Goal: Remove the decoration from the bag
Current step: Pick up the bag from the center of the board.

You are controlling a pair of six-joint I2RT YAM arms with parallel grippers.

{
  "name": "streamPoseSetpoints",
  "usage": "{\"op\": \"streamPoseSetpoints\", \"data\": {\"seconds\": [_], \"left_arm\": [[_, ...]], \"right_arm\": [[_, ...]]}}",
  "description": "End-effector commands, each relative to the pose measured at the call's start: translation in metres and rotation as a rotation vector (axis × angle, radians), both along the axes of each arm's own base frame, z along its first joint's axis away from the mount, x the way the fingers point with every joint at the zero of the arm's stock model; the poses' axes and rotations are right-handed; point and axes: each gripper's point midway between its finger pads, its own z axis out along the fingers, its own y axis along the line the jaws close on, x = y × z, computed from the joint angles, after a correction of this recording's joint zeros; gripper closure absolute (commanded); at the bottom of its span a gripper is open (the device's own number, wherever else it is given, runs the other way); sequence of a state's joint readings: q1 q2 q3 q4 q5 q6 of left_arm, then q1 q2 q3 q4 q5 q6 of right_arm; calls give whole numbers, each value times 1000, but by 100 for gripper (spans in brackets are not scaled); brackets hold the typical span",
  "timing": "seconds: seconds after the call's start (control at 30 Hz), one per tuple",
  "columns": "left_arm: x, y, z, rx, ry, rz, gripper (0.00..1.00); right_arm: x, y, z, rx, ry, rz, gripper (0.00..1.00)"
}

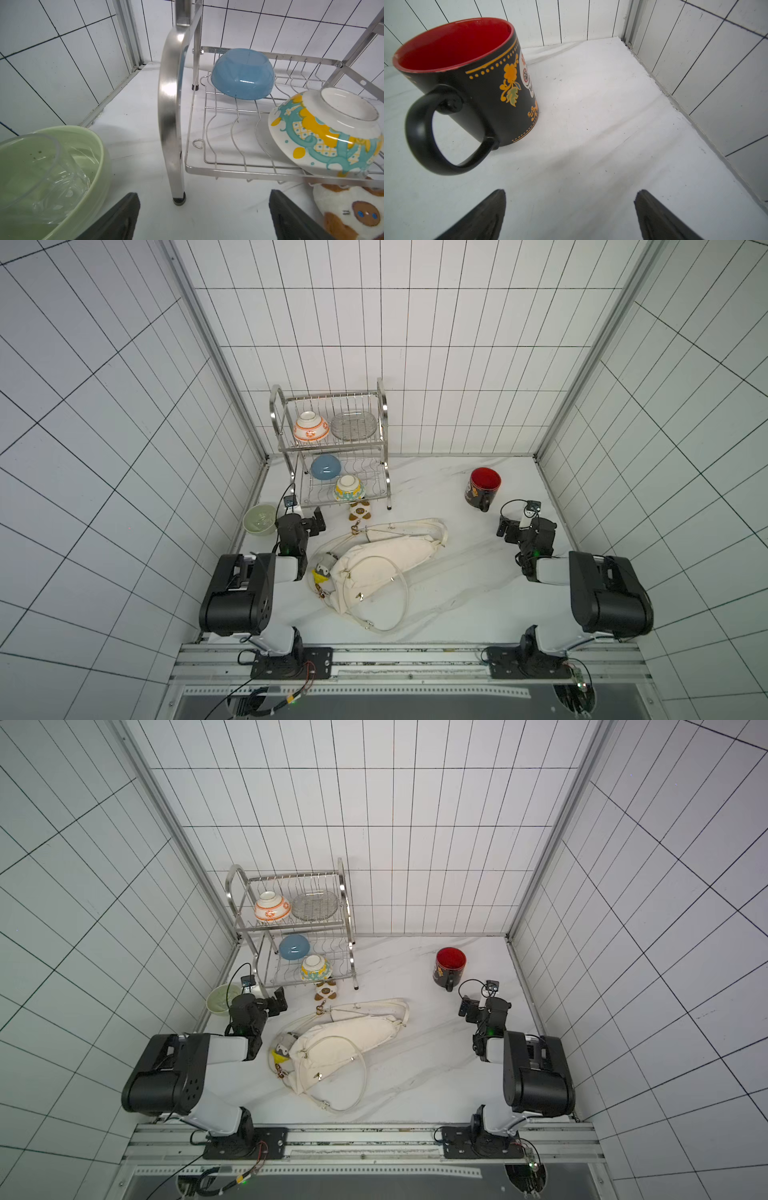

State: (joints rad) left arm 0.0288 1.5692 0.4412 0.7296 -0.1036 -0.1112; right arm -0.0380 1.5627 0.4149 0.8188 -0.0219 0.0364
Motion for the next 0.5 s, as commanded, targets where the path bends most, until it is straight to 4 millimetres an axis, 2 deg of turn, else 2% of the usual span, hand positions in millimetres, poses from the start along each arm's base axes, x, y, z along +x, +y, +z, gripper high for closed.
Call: {"op": "streamPoseSetpoints", "data": {"seconds": [0.0,0.47], "left_arm": [[6,-1,15,13,-42,-7,2],[6,0,15,7,-42,-9,2]], "right_arm": [[6,2,15,-4,-47,11,0],[7,2,15,7,-45,16,0]]}}
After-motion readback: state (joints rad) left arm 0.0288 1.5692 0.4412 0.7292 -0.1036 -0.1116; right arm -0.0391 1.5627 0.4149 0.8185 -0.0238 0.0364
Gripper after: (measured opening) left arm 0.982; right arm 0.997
